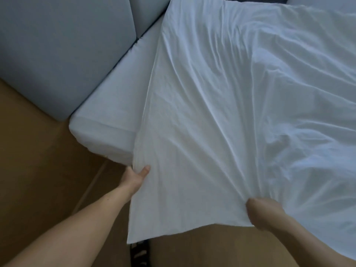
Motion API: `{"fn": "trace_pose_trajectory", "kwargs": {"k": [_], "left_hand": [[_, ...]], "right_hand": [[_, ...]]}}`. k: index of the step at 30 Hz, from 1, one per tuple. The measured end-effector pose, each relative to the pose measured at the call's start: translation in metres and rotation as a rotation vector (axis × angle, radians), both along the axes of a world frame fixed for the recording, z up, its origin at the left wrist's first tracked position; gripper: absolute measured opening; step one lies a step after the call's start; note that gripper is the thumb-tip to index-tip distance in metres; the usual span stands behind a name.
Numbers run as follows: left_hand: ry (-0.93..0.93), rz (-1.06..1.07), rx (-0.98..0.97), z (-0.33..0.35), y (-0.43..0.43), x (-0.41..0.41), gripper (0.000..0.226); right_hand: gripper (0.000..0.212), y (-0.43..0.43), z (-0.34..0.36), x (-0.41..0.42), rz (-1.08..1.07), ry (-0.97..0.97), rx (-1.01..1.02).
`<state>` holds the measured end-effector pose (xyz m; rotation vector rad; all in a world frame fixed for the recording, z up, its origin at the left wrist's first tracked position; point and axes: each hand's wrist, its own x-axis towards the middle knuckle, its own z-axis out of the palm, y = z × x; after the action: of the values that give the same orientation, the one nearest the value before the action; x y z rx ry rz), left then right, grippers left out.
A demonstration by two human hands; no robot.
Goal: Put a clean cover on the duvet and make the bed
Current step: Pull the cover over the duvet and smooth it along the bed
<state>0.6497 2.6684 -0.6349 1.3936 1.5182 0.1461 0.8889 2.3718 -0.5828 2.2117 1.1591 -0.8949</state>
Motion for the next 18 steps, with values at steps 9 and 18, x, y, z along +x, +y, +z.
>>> {"fn": "trace_pose_trajectory", "kwargs": {"k": [9, 18], "left_hand": [[-0.359, 0.129, -0.317, 0.007, 0.02, 0.012, 0.047], [-0.239, -0.379, -0.206, 0.044, 0.05, 0.018, 0.061]], "right_hand": [[0.053, 0.162, 0.045, -0.05, -0.235, 0.233, 0.541], [0.081, 0.354, 0.068, -0.065, -0.524, 0.216, 0.582]]}}
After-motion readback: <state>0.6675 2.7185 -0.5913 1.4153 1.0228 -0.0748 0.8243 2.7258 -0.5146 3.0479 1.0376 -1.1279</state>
